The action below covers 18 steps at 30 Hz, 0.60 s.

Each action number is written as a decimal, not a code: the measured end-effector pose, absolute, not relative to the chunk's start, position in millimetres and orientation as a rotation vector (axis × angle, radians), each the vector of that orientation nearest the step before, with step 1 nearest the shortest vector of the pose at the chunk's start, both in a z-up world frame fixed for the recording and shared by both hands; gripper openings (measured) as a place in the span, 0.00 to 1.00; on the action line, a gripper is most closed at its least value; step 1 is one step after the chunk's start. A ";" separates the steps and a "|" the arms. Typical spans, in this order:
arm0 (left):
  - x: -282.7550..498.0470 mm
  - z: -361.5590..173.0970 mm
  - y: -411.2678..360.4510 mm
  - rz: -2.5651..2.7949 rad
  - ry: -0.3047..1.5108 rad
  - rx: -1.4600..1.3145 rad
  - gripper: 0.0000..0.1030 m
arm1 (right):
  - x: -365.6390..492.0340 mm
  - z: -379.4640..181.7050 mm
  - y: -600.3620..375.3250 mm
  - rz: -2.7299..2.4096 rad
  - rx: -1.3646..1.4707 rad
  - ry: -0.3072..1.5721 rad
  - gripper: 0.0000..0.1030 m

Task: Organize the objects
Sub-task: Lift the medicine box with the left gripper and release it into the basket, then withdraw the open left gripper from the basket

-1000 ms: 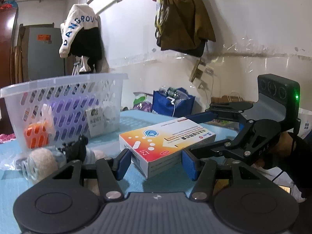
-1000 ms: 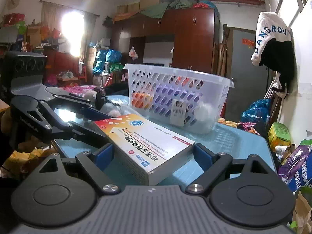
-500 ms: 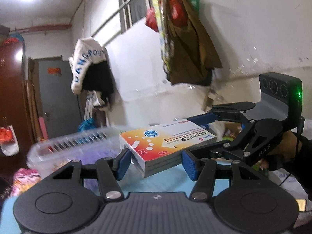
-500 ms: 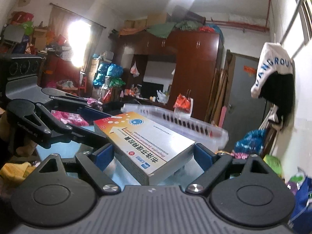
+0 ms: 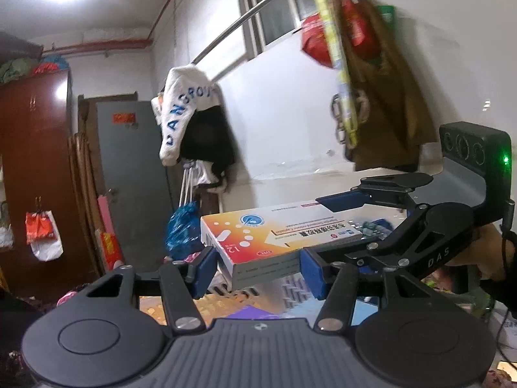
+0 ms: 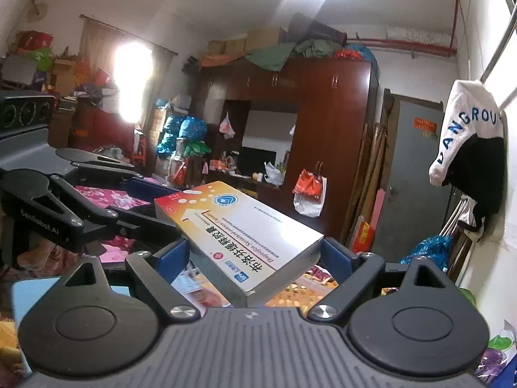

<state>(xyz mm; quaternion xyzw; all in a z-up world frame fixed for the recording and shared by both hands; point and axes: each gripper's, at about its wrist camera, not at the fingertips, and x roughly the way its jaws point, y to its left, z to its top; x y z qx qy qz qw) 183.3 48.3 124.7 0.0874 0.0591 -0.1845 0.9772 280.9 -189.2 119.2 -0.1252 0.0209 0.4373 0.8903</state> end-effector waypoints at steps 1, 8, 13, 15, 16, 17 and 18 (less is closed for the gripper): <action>191.0 123.5 50.4 -0.369 0.129 0.170 0.58 | 286.6 117.7 -185.6 0.908 -0.265 0.053 0.88; 254.3 96.3 53.9 -0.330 0.275 0.139 0.57 | 320.9 85.2 -158.4 0.865 -0.323 0.186 0.88; 276.2 75.2 54.6 -0.285 0.363 0.124 0.57 | 340.8 67.9 -153.3 0.853 -0.325 0.293 0.95; 272.2 70.4 53.3 -0.251 0.357 0.150 0.61 | 338.0 62.3 -157.1 0.800 -0.338 0.291 1.00; 266.8 69.8 53.2 -0.238 0.343 0.160 0.64 | 337.1 62.4 -160.4 0.789 -0.338 0.295 1.00; 259.3 69.9 53.8 -0.235 0.321 0.167 0.68 | 333.6 61.8 -165.6 0.776 -0.327 0.302 1.00; 251.1 72.0 55.7 -0.238 0.301 0.167 0.72 | 328.9 62.0 -172.3 0.763 -0.304 0.310 1.00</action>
